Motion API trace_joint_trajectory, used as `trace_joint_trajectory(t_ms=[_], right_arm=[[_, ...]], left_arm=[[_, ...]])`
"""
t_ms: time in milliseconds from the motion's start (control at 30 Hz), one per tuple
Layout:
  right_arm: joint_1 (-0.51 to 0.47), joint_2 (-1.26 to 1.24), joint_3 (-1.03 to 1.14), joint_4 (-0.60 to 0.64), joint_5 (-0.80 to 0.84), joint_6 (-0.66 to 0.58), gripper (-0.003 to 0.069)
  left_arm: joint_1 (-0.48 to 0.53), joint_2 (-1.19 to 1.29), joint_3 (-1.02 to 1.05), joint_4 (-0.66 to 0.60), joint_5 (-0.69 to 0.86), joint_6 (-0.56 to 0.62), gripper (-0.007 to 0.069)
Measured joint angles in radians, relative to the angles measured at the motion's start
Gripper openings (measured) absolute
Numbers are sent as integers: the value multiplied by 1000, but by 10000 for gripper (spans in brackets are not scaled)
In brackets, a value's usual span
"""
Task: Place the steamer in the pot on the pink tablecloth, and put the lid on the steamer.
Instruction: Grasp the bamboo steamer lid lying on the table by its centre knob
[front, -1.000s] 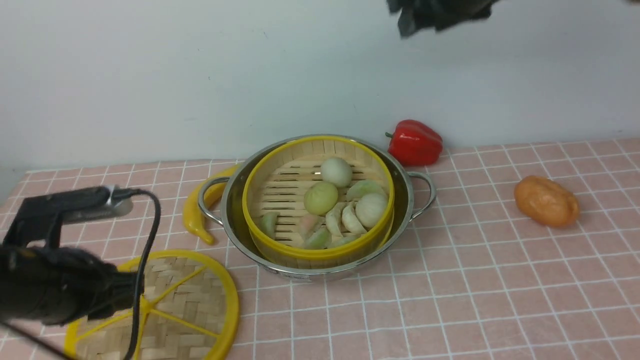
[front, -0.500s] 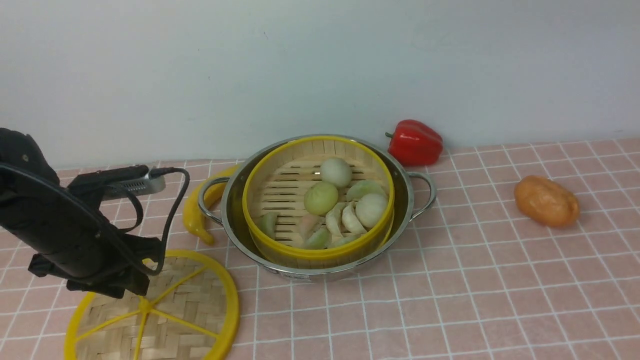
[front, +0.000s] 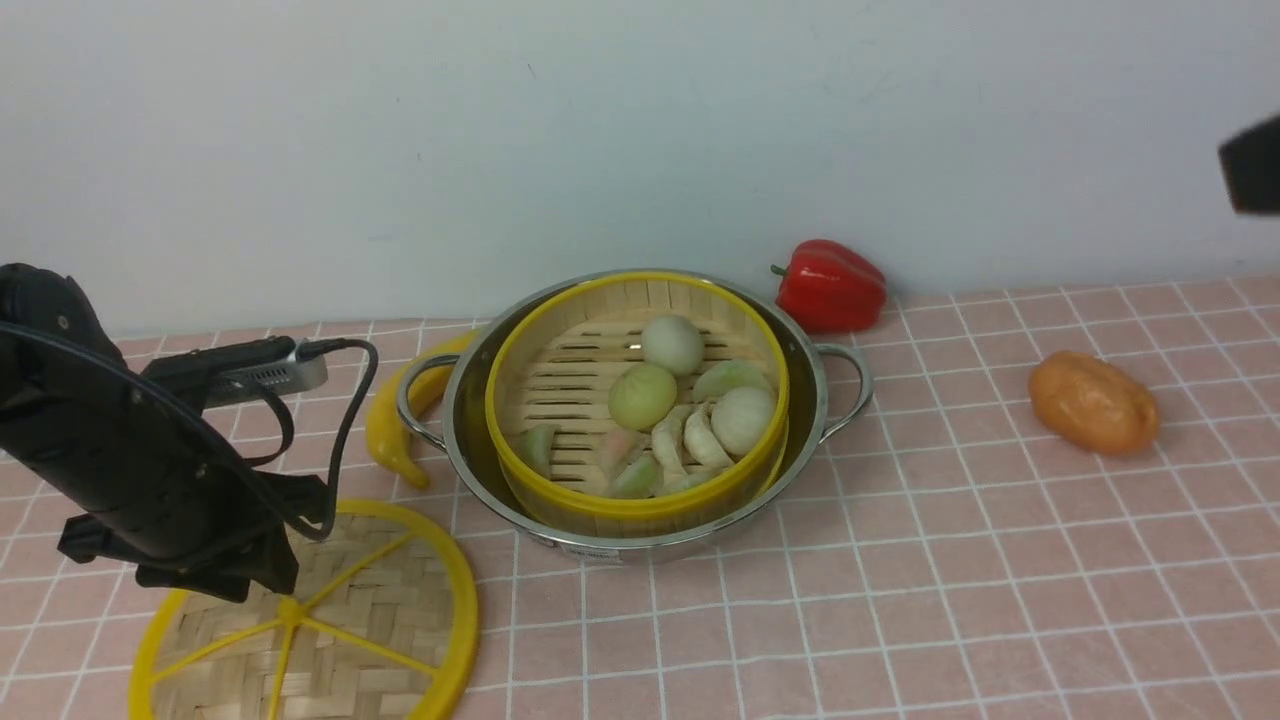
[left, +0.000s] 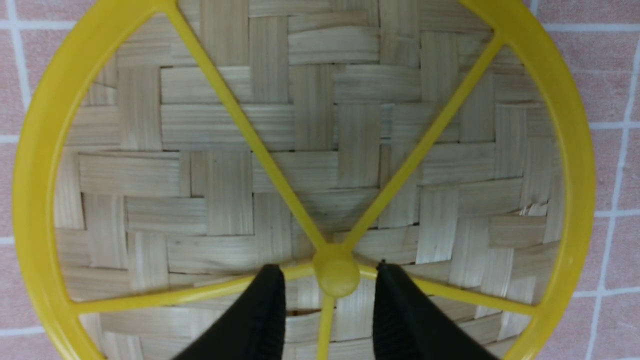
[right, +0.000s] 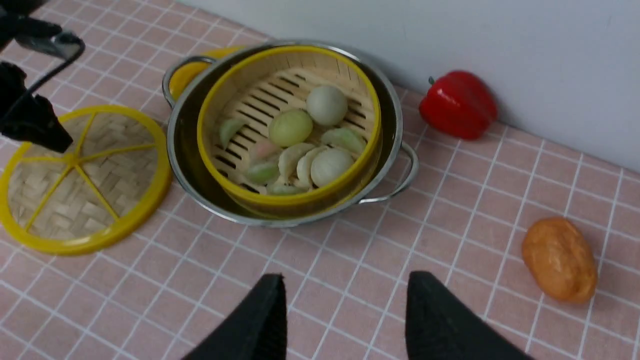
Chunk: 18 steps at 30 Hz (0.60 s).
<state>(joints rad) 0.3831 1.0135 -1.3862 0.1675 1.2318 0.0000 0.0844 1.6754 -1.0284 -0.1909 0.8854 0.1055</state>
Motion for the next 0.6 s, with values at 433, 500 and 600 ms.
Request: trace_joint_trajectory(t_ms=[433,500,600], right_arm=[[0,-48,40,16,-5,26,336],[0,-48,40,23,-6,26,336],[0,-48,40,40,-6,26,335]], left_arm=[[0,0,0,0,-26,0,243],[0,5,0,0,-26,0,243],[0,38,0,0,-26,0,243]])
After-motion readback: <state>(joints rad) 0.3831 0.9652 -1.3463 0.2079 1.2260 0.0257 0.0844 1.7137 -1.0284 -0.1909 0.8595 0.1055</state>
